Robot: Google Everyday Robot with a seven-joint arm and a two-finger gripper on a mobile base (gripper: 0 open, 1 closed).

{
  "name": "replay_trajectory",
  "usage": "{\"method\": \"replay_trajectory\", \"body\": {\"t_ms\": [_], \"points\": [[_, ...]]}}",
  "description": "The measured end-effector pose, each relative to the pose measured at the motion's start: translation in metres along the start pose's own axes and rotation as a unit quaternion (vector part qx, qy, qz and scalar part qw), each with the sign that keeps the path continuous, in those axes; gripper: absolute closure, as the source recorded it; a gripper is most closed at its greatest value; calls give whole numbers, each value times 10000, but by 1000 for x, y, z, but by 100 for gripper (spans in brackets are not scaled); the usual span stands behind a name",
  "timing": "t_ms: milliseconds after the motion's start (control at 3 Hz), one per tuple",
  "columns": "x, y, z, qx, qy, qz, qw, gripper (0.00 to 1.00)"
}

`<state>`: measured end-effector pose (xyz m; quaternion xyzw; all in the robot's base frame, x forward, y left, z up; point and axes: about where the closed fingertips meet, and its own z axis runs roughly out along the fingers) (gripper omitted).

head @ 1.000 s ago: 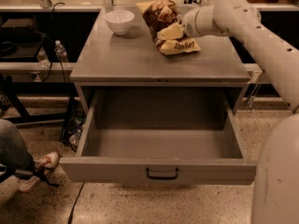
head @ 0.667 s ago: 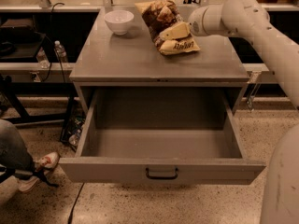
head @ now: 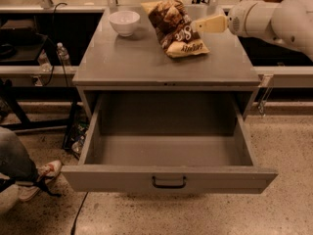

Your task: Pick brown chip bag from top drawer and place on counter

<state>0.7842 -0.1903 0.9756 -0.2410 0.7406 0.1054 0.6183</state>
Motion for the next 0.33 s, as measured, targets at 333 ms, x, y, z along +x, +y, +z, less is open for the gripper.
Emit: {"method": "replay_trajectory", "body": {"t_ms": [333], "points": [[-9, -22, -42, 261, -292, 201, 9990, 0]]}}
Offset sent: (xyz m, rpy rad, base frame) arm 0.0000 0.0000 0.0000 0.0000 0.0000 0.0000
